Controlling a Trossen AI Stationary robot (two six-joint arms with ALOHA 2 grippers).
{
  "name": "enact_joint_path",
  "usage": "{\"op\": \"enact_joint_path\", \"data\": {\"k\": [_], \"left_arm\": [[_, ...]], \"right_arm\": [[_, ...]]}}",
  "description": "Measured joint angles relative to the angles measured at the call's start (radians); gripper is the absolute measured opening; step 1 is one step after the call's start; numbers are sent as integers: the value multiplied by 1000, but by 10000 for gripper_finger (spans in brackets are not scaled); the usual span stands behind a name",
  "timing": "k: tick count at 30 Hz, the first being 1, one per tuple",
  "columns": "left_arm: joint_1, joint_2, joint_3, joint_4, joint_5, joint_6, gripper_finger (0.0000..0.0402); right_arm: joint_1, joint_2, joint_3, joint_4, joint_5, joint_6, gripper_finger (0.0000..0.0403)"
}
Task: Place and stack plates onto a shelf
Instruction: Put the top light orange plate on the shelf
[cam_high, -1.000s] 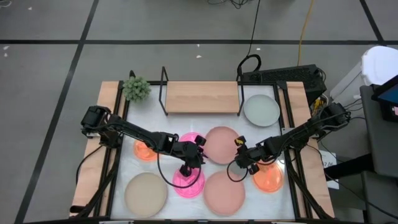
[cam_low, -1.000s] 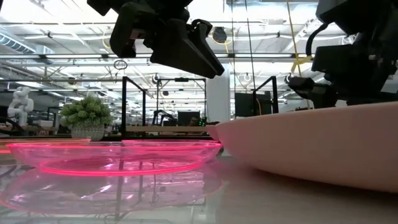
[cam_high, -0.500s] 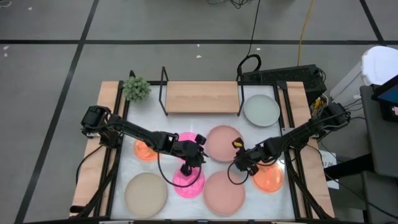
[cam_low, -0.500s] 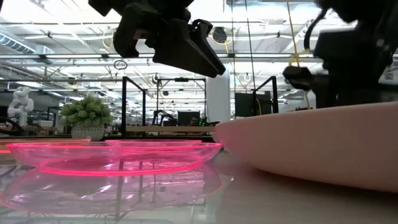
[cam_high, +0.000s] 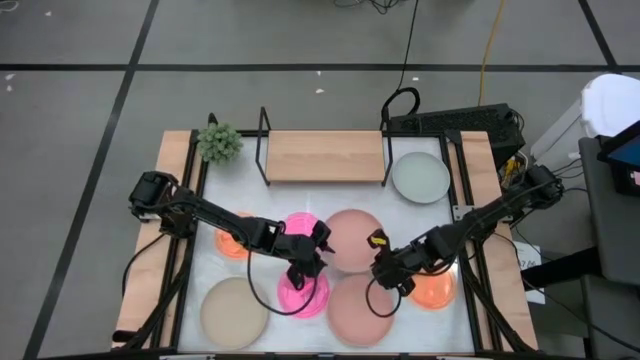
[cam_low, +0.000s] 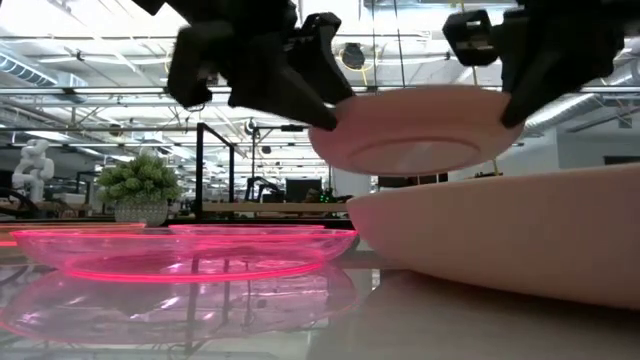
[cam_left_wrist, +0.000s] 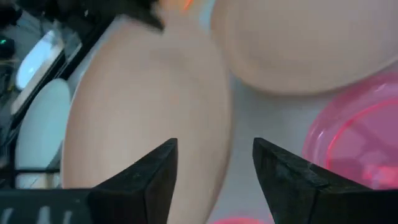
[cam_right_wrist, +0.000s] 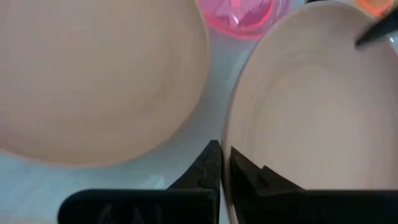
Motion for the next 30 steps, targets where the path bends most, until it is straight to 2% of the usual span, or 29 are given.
{"op": "enact_joint_path", "data": {"k": [3,5,12,16,24,30], "left_arm": [[1,0,0,-21,-11,15,216],[0,0,0,-26,3,28,198],[3,0,0,-39,16,46,73],[-5,0,-1,-32,45,115,28],[0,0,0,-10,67,135,13],[0,0,0,-15,65,138,13]], "right_arm": [[7,0,12,0,0,1,1],[7,0,13,0,0,3,1],[6,0,14,-1,0,3,1],[7,0,14,1,-5,-2,4],[6,-2,16,106,4,71,58],[6,0,15,204,-9,157,119]]}}
